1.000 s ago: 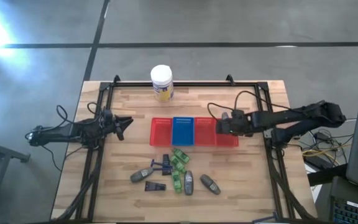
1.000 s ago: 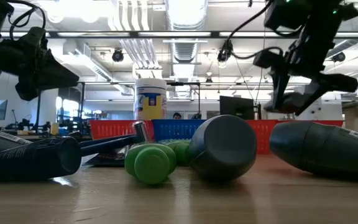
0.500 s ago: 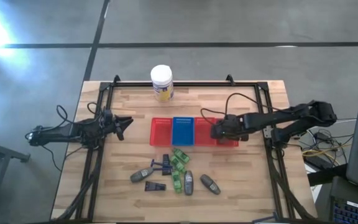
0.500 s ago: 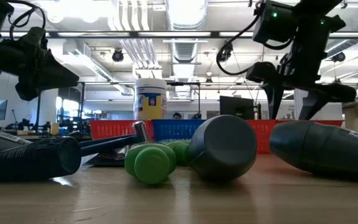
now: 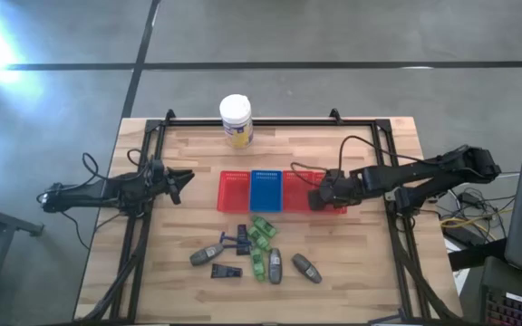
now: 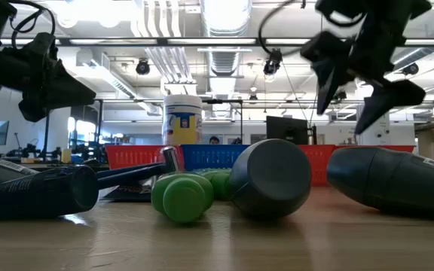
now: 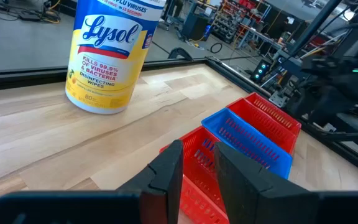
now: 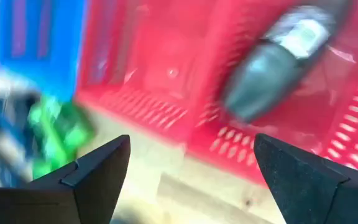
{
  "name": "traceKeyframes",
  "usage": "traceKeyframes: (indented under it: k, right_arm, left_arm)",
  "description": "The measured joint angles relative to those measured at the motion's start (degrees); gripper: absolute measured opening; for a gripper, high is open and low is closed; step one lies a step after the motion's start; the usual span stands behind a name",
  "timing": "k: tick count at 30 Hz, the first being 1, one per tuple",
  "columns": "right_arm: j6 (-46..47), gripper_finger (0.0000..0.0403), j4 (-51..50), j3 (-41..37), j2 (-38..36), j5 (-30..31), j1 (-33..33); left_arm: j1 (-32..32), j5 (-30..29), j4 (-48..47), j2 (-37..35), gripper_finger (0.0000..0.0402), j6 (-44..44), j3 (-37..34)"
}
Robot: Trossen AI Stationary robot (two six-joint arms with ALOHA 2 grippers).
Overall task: Pick & Place Travel size toiletries
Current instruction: Put the deodorant into the right red bin
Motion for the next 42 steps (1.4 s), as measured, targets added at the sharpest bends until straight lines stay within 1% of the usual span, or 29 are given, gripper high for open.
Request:
traceKeyframes:
  k: [4, 7, 10, 15, 19, 22, 26, 30, 35, 39, 42]
  right_arm:
    - [-10.64, 0.0336, 1.11, 3.19, 2.2, -3.56, 5.57]
    - [-15.19, 0.0329, 1.53, 5.68, 5.97, -8.27, 9.24]
    - [-17.56, 0.0322, 1.4, 8.46, 11.07, -12.02, 11.68]
    - [-20.98, 0.0313, 1.29, 14.63, 21.38, -12.29, 15.17]
    - [-23.51, 0.0316, 1.18, 21.28, 29.57, -12.18, 18.29]
    - [-22.55, 0.0323, -1.95, 26.72, 34.58, -9.41, 20.98]
    - [-15.76, 0.0332, -10.12, 32.77, 40.22, -3.1, 23.95]
    - [-10.95, 0.0341, -10.46, 35.18, 44.06, -2.33, 25.25]
    - [-9.41, 0.0347, -10.61, 36.41, 47.68, -2.75, 25.37]
    - [-9.91, 0.0324, -10.66, 36.33, 48.48, -2.76, 25.24]
    - [-10.56, 0.0285, -11.0, 36.18, 48.03, -2.75, 24.97]
  left_arm:
    - [0.0, 0.0, 0.0, 0.0, 0.0097, 0.0, 0.02]
    - [-0.01, 0.0, 0.0, 0.0, 0.0097, 0.0, 0.0]
    - [-0.01, 0.0, 0.0, 0.0, 0.0097, 0.02, 0.0]
    - [0.0, 0.0, 0.0, 0.0, 0.0097, 0.02, 0.0]
    - [0.01, 0.0, 0.0, -0.02, 0.0097, 0.02, 0.0]
    - [0.01, 0.0, 0.0, -0.02, 0.0097, 0.0, 0.0]
    - [0.01, 0.0, 0.0, -0.02, 0.0097, 0.02, 0.0]
    - [0.01, 0.0, 0.0, -0.02, 0.0097, 0.01, 0.0]
    - [0.0, 0.0, 0.0, -0.01, 0.0097, 0.01, 0.0]
    - [0.01, 0.0, 0.02, -0.02, 0.0097, 0.0, 0.0]
    - [-0.01, 0.02, 0.02, -0.02, 0.0097, 0.01, 0.0]
